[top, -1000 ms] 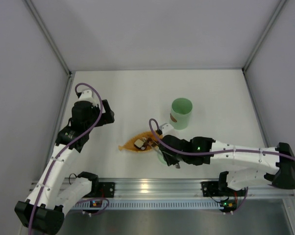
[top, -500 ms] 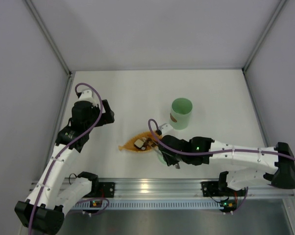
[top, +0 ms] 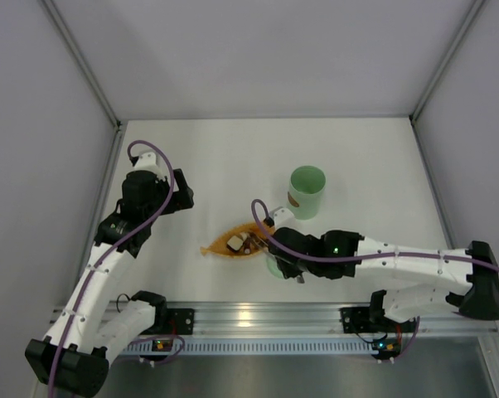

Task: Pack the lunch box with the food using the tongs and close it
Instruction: Pick up the fake food from the plate.

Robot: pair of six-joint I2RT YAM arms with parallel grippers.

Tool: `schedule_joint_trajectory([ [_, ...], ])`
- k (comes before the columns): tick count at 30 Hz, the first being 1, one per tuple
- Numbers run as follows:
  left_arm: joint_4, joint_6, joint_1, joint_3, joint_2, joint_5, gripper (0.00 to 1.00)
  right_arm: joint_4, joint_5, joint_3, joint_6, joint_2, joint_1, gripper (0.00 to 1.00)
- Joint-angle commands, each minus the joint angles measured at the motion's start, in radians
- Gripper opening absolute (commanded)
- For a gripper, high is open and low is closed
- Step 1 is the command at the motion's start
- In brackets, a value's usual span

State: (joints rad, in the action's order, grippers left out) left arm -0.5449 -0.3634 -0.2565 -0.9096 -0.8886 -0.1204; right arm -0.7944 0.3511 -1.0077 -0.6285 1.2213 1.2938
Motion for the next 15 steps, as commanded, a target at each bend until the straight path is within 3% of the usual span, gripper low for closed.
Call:
schedule_joint_trajectory([
  [1,0.017,0.012,0.003,-0.015,0.002,-0.005,0.99,-0.009,0.057,-0.077,0.0,-0.06,0.021,0.16],
  [15,0.019,0.012,0.003,-0.015,0.002,-0.007,0.99,-0.081,0.106,-0.143,0.006,-0.094,0.019,0.15],
])
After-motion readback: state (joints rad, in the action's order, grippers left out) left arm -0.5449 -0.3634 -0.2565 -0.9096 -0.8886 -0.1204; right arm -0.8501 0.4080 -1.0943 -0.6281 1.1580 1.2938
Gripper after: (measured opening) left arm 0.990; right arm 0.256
